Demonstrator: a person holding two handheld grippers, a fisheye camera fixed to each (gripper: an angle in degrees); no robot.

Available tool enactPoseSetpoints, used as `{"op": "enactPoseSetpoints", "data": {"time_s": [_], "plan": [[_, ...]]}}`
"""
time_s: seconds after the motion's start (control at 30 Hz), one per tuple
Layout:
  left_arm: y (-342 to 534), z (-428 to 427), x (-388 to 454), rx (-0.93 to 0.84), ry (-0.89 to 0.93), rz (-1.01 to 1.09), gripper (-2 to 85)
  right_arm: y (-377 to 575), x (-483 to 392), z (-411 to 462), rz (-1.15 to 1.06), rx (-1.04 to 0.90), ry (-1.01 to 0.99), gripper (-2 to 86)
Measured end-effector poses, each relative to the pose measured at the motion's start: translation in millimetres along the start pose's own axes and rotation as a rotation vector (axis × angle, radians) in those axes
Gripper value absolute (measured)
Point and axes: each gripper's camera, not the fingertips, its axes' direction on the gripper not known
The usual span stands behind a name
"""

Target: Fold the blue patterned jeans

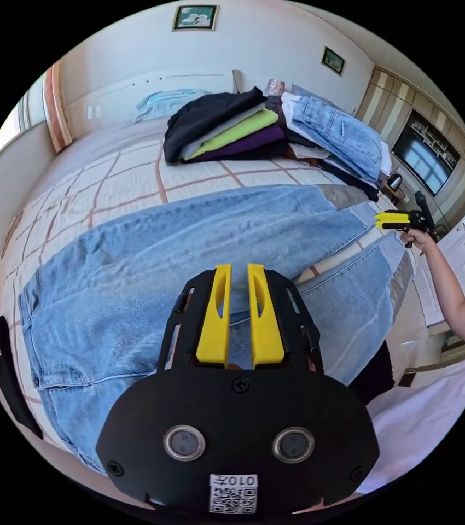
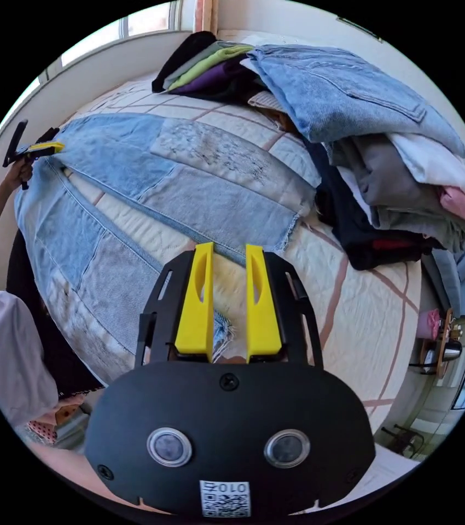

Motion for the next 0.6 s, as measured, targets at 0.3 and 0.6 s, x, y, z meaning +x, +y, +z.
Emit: {"op": "enactPoseSetpoints", "data": {"time_s": [0.3, 0.6], "plan": [[31.3, -12.5, -36.9, -0.009, 0.119, -0.052, 3.5, -13.8, 0.1, -32.3, -0.003, -0.001, 0.064, 7.3], [53.3, -83.0, -20.2, 0.167, 0.105, 0.088, 3.4, -121.3, -13.3, -10.8, 0.116, 0.161, 0.112, 7.1]]}}
